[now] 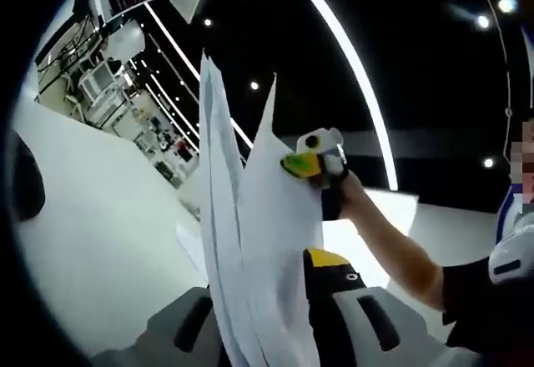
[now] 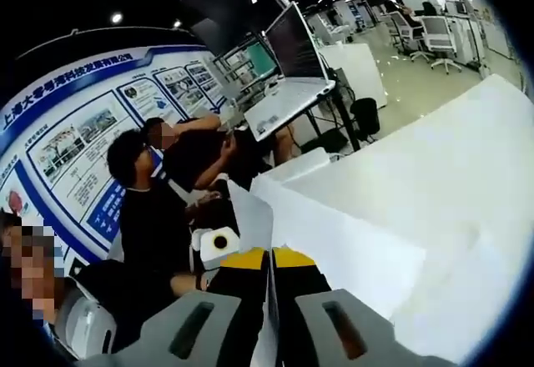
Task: Organize the stack of printing papers by aligning and flattening the scattered papers on the table
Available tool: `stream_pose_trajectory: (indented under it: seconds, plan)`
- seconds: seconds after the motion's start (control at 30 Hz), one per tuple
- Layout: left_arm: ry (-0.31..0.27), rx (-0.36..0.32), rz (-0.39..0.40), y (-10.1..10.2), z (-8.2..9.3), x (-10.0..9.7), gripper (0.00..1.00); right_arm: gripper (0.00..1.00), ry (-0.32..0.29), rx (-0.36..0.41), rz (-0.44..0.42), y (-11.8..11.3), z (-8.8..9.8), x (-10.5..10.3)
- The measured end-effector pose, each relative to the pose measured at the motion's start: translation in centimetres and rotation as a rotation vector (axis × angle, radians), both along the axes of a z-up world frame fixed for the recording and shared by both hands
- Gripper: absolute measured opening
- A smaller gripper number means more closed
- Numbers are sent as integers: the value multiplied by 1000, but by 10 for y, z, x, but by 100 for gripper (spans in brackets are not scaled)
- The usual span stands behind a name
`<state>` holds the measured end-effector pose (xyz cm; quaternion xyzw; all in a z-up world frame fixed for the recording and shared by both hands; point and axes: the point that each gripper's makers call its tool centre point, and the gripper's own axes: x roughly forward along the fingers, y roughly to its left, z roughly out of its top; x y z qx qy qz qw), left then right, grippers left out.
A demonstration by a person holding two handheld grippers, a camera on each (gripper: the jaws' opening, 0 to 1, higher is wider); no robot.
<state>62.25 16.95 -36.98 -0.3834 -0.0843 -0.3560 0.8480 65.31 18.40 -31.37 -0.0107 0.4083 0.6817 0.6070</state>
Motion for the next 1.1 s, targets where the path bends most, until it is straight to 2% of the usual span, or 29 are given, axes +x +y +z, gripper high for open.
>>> stream_pose_trajectory:
  seconds: [0.3,0.37,0.43,0.53,0.63,0.87,0.97,1.1]
  plan:
    - [-2,14,-3,0,0,0,20,0,-1,-7,19,11,-3,-4]
    - [-4,23,0,1,0,0,18,0,-3,-8,19,13,-3,-4]
    - [-13,42,4,1,-1,0,11,0,-5,-8,17,14,-3,-3]
    - [-22,99,12,-3,-4,0,9,0,-10,-9,12,16,-4,-2]
    - [-22,95,10,-3,-4,-1,8,0,-14,-4,8,18,-3,-1]
    - [-25,84,21,0,-2,-1,6,12,-41,9,-12,17,-2,4]
    - [-28,73,22,1,-1,-1,6,14,-42,19,-27,15,1,8]
    - [-28,61,25,2,0,-2,6,25,-58,65,-93,13,10,21]
